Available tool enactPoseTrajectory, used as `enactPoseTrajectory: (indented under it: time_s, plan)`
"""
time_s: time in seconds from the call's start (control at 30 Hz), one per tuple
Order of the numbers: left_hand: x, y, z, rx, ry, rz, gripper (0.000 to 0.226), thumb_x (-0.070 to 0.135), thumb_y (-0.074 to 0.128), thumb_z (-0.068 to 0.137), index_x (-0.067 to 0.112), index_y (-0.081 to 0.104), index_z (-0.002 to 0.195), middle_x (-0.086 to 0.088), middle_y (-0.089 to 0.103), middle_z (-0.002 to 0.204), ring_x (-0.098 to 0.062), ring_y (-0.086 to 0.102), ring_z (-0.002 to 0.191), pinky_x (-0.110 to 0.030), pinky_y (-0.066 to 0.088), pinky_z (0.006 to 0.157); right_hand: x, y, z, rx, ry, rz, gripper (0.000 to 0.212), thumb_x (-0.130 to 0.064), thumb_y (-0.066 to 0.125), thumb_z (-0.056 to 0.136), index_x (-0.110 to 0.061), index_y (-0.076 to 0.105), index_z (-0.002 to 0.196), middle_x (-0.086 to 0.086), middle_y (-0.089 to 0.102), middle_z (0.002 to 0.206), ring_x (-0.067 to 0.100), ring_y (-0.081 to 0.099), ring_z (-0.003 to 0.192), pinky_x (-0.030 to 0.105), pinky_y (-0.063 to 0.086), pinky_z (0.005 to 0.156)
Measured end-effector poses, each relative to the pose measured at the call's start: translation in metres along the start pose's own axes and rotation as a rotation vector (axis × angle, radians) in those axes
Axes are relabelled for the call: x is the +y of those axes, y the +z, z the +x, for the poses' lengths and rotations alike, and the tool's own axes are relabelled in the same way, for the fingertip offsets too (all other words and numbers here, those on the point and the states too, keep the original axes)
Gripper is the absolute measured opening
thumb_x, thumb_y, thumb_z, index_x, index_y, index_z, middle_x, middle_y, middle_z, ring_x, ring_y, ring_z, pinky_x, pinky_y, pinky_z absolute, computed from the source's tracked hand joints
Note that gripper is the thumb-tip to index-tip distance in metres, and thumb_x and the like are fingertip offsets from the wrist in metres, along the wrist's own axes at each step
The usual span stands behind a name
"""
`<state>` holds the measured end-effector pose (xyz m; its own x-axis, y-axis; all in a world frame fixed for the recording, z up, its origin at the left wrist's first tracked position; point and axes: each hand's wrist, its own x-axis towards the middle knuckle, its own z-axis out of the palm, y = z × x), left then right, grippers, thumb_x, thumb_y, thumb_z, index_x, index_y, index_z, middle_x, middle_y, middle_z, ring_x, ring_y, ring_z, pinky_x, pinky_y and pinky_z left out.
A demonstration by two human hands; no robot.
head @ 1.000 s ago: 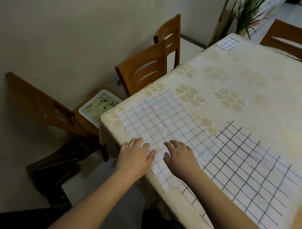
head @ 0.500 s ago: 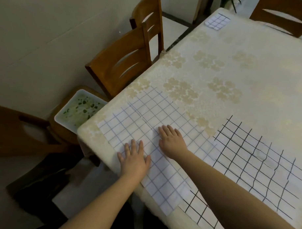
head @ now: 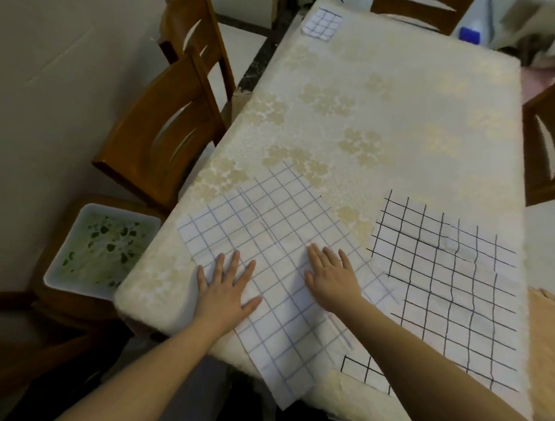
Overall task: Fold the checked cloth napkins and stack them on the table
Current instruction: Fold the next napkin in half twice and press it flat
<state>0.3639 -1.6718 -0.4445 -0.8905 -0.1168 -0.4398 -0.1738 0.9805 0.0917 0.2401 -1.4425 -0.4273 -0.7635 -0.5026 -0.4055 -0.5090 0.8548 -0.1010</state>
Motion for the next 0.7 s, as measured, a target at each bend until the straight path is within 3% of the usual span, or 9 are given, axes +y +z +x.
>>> enactPoseTrajectory:
  time_s: [0.23, 0.47, 0.57, 0.7]
  plan:
    - [-0.023, -0.032, 0.047, -0.031, 0.266, 0.157, 0.083, 0.082, -0.005, 0.075, 0.045, -0.023, 0.147, 0.004, -0.033, 0.157, -0.029, -0.024, 0.146, -0.065, -0.011, 0.111, 0.003, 0.013, -0.04, 0.011, 0.22, 0.085, 0.089, -0.058, -0.018, 0.077, -0.019, -0.004, 0.156, -0.002, -0.004, 0.165, 0.016, -0.001, 0.151, 0.038, -0.01, 0.119]
    - [-0.002, -0.065, 0.105, -0.057, 0.533, 0.285, 0.08, 0.08, 0.028, 0.085, 0.053, -0.021, 0.142, 0.008, -0.027, 0.157, -0.026, -0.021, 0.148, -0.066, -0.008, 0.112, 0.011, 0.032, -0.078, 0.069, 0.363, 0.1, 0.079, -0.057, -0.002, 0.091, -0.014, 0.01, 0.156, 0.004, 0.01, 0.164, 0.022, 0.01, 0.151, 0.04, -0.015, 0.116]
    - [0.014, -0.081, 0.13, -0.078, 0.566, 0.363, 0.088, 0.081, 0.038, 0.08, 0.054, -0.014, 0.146, 0.006, -0.025, 0.159, -0.025, -0.02, 0.148, -0.066, -0.005, 0.113, 0.008, 0.042, -0.091, 0.064, 0.366, 0.096, 0.076, -0.057, 0.011, 0.097, -0.008, 0.013, 0.155, 0.011, 0.013, 0.163, 0.025, 0.011, 0.151, 0.037, -0.014, 0.115]
    - [0.032, -0.085, 0.133, -0.078, 0.616, 0.378, 0.09, 0.075, 0.046, 0.082, 0.048, -0.007, 0.15, 0.002, -0.025, 0.159, -0.022, -0.02, 0.148, -0.06, -0.006, 0.116, 0.008, 0.048, -0.094, 0.143, 0.397, 0.089, 0.071, -0.054, 0.021, 0.098, -0.008, 0.032, 0.15, 0.012, 0.033, 0.156, 0.026, 0.027, 0.146, 0.037, -0.007, 0.117]
